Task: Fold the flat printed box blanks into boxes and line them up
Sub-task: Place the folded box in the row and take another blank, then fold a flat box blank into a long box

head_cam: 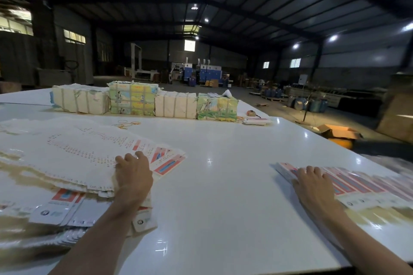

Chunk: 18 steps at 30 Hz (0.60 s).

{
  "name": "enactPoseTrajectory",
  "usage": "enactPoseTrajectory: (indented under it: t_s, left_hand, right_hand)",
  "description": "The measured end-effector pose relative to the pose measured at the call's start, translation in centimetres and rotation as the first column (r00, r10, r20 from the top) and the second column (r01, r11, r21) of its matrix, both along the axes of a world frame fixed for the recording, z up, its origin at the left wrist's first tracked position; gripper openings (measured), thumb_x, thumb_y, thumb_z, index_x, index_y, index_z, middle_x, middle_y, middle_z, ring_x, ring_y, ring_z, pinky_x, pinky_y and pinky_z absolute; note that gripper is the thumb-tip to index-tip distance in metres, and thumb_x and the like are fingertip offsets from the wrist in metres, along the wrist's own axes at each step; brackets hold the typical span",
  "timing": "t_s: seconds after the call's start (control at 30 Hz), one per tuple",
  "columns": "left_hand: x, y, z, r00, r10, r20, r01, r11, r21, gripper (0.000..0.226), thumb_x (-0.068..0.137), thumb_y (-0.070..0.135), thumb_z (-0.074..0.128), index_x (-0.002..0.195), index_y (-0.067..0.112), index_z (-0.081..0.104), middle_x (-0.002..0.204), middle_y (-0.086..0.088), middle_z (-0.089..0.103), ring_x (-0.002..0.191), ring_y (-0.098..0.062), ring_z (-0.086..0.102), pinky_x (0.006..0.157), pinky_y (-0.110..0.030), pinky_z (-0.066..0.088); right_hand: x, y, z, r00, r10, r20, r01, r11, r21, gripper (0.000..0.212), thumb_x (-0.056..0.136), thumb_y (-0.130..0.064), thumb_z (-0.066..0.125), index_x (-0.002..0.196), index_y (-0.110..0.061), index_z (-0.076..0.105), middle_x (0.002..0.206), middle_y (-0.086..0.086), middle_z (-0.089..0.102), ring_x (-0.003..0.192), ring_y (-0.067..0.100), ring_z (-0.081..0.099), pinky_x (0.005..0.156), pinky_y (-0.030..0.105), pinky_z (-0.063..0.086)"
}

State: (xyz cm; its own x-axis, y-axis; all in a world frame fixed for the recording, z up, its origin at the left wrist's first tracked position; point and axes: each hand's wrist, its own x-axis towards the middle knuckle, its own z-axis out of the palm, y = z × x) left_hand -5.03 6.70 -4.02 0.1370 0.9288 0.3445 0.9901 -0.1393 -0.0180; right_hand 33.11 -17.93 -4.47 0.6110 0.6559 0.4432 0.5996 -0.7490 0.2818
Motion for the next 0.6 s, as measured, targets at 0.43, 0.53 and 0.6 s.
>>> enactPoseTrajectory:
  t_s: [0.43,0.53,0.6]
  left_hand:
    - [-0.3,-0.1,1.4,0.811,-0.056,0.582,0.171,0.975,-0.144,0.094,0.081,0.014,0.09,0.146,0.006,0.022,0.128,-0.032,0.044,0.115,-0.048,0.055,0.091,-0.053,0.056]
    - [-0.2,0.3,2.0,0.687,-0.06,0.724,0.279,0.942,-0.187,0.08,0.085,0.017,0.089,0.14,0.007,0.032,0.108,-0.02,0.066,0.076,-0.032,0.071,0.057,-0.04,0.058]
    - [0.1,0.6,2.3,0.572,-0.054,0.818,0.362,0.912,-0.193,0.065,0.087,0.02,0.087,0.139,0.01,0.048,0.096,-0.01,0.071,0.064,-0.024,0.072,0.048,-0.03,0.051]
  right_hand:
    - [1.5,-3.2,0.8,0.994,-0.091,-0.053,0.093,0.996,0.019,0.045,0.102,-0.037,0.061,0.143,-0.021,0.051,0.146,0.003,0.052,0.136,0.023,0.05,0.114,0.039,0.045]
    - [0.0,-1.3,1.9,0.999,0.012,-0.048,-0.007,0.996,0.094,0.037,0.106,-0.038,0.056,0.136,-0.018,0.055,0.144,0.005,0.055,0.131,0.024,0.053,0.113,0.04,0.044]
    - [-1.8,1.1,2.6,0.985,0.159,-0.07,-0.14,0.967,0.215,0.028,0.109,-0.032,0.048,0.126,-0.013,0.061,0.132,0.008,0.062,0.119,0.024,0.058,0.106,0.04,0.046]
